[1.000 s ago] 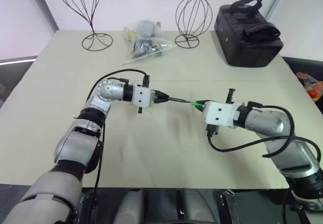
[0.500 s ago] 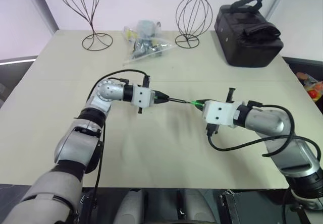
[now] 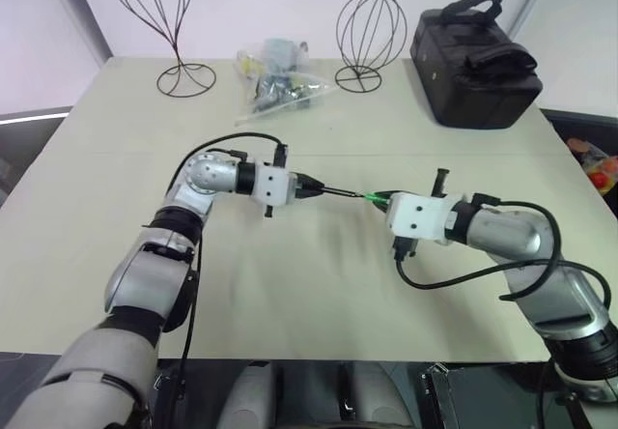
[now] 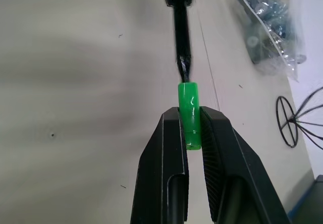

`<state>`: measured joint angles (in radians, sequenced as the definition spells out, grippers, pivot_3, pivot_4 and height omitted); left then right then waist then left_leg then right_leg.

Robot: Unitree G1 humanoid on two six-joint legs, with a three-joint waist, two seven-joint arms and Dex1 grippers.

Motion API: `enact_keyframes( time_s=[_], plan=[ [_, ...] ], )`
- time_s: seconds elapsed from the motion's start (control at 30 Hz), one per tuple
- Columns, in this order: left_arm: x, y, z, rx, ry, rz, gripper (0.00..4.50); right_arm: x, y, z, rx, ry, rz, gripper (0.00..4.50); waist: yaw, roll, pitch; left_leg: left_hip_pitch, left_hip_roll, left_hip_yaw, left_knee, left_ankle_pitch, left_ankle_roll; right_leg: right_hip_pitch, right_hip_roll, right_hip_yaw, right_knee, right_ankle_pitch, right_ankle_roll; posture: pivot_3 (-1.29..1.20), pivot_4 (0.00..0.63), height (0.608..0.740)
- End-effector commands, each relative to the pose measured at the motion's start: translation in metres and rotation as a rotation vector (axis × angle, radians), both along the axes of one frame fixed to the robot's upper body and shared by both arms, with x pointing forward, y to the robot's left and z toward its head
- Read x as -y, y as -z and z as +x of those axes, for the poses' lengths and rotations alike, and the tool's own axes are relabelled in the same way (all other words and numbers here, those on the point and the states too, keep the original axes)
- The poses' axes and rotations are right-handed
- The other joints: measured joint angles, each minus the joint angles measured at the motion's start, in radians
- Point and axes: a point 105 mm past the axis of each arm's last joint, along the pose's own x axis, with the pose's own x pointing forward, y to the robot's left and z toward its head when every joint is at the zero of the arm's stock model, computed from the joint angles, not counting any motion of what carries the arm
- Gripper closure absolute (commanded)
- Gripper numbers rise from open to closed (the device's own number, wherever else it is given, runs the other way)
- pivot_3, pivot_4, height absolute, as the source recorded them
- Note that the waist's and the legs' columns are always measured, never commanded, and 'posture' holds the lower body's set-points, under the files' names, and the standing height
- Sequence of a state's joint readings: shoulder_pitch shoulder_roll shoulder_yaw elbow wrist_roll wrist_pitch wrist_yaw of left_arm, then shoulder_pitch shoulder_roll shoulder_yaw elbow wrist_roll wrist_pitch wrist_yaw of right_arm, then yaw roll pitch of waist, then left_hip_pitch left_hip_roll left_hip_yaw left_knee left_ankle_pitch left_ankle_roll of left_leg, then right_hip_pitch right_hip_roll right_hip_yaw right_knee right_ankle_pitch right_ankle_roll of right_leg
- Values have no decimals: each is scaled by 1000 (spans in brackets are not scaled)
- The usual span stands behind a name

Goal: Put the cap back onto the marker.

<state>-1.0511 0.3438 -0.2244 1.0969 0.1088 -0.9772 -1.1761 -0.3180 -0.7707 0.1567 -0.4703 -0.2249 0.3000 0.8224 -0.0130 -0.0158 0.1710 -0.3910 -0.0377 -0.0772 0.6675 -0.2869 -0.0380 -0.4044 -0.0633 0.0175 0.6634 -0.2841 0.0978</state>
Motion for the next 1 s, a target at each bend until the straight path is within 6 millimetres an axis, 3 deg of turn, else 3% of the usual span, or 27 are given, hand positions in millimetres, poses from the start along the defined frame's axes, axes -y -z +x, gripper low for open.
enact_keyframes(
  time_s=[0.03, 0.47, 0.8, 1.0],
  plan=[
    [3, -19, 1, 67, 13, -37, 4500, -7, -4, -5, 23, -31, -5, 4439, 0, 0, 0, 0, 0, 0, 0, 0, 0, 0, 0, 0, 0, 0, 0, 0, 150, 740],
    [6, -15, -2, 56, 30, -46, 4500, -6, -12, -2, 47, -29, -3, 4439, 0, 0, 0, 0, 0, 0, 0, 0, 0, 0, 0, 0, 0, 0, 0, 0, 150, 740],
    [9, -12, -6, -114, 61, -90, 4500, -11, -20, 0, 86, -36, 0, 4439, -1, 0, 0, 0, 0, 0, 0, 0, 0, 0, 0, 0, 0, 0, 0, 0, 150, 740],
    [11, -14, -9, -86, 85, -77, 4500, -15, -21, -1, 98, -46, 2, 4439, -1, 0, 0, 0, 0, 0, 0, 0, 0, 0, 0, 0, 0, 0, 0, 0, 150, 740]
  ],
)
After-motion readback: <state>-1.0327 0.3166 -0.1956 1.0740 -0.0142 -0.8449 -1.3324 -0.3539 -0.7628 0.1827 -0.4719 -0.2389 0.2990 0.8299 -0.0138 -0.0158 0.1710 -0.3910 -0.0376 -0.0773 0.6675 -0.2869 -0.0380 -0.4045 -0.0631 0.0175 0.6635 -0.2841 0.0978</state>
